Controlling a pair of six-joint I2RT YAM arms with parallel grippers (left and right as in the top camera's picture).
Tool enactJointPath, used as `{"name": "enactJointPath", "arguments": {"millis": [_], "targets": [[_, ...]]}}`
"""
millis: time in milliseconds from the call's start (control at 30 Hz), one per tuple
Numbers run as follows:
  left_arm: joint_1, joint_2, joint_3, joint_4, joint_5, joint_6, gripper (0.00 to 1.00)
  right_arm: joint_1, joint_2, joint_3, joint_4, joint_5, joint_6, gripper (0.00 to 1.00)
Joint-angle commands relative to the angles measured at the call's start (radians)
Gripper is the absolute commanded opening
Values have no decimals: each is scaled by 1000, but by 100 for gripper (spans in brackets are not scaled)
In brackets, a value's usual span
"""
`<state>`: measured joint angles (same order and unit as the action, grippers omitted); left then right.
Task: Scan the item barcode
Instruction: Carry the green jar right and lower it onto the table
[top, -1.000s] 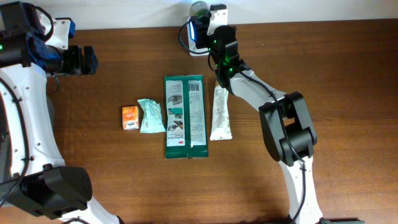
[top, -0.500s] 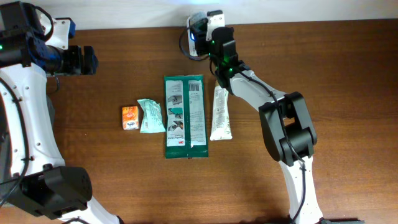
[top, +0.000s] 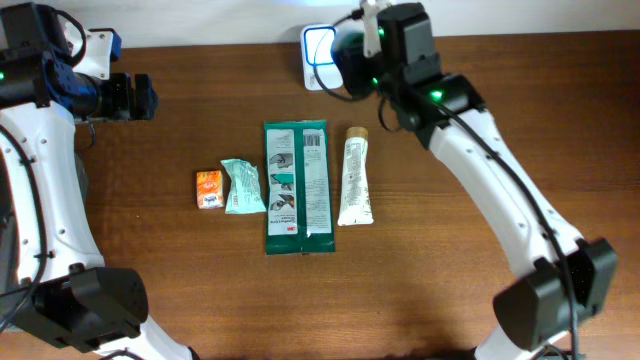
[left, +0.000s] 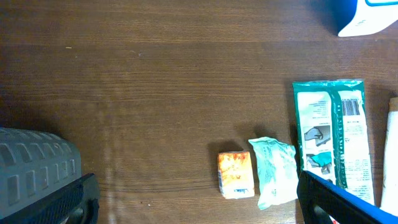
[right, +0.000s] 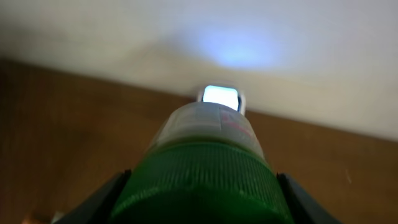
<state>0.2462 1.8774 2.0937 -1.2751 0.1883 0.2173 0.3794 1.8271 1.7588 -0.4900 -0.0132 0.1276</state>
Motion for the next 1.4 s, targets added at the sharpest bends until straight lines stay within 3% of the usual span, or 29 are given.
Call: {"name": "enactJointPath", "arguments": {"millis": [0, 167, 267, 867, 1100, 1367], "targets": [[0, -11, 7, 2, 14, 13, 99, -29, -33, 6, -235, -5, 23, 35], [0, -11, 7, 2, 14, 13, 99, -132, 2, 4, -594, -6, 46, 40], [0, -11, 7, 2, 14, 13, 99, -200, 27, -16, -650, -6, 46, 40], [0, -11, 7, 2, 14, 13, 99, -740, 154, -185, -522, -81, 90, 43], [0, -11, 7, 2, 14, 13, 99, -840, 211, -185, -476, -93, 91, 46], [0, -11, 7, 2, 14, 13, 99, -853, 212, -185, -476, -19, 91, 47]]}}
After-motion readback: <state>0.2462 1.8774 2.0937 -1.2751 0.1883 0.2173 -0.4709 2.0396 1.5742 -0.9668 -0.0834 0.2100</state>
